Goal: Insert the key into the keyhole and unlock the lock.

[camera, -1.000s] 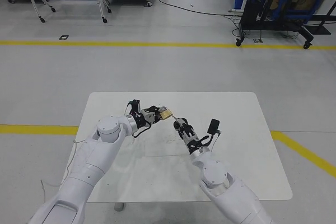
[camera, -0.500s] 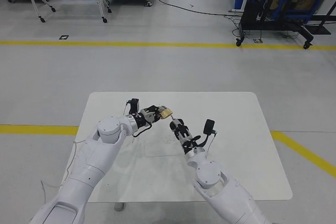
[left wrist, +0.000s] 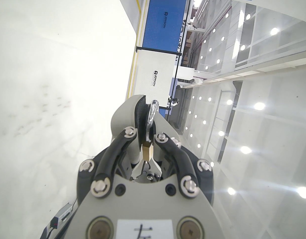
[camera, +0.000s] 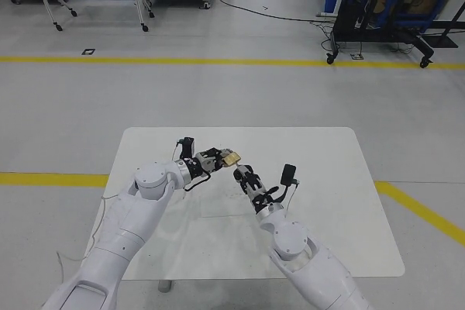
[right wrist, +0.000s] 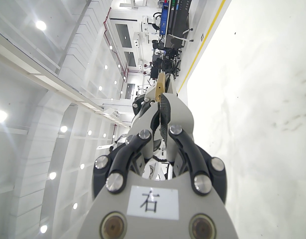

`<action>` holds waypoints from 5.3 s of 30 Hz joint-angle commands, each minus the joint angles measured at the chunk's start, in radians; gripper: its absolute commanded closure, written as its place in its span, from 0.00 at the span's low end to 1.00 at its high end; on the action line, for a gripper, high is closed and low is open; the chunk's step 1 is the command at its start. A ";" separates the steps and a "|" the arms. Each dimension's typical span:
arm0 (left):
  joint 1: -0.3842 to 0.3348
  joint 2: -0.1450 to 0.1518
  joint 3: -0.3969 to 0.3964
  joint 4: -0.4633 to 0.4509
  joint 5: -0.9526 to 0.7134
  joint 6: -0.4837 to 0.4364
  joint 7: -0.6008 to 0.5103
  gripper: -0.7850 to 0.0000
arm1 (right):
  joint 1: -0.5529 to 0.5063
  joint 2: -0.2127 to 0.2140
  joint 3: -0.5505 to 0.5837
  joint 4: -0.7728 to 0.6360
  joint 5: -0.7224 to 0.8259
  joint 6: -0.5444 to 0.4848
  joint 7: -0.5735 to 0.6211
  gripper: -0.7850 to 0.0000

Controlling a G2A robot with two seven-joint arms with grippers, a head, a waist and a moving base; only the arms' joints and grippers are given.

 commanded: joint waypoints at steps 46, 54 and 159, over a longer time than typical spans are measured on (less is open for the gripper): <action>0.036 0.001 -0.033 -0.048 0.030 -0.086 0.032 1.00 | -0.077 0.022 0.245 0.015 0.478 -0.051 0.678 0.19; 0.053 0.003 -0.049 -0.070 0.009 -0.180 -0.028 1.00 | -0.040 0.023 0.265 0.073 0.546 -0.002 0.729 0.62; 0.009 -0.025 0.146 -0.049 0.445 0.061 0.087 1.00 | -0.228 0.046 0.473 -0.031 0.632 -0.169 0.725 0.00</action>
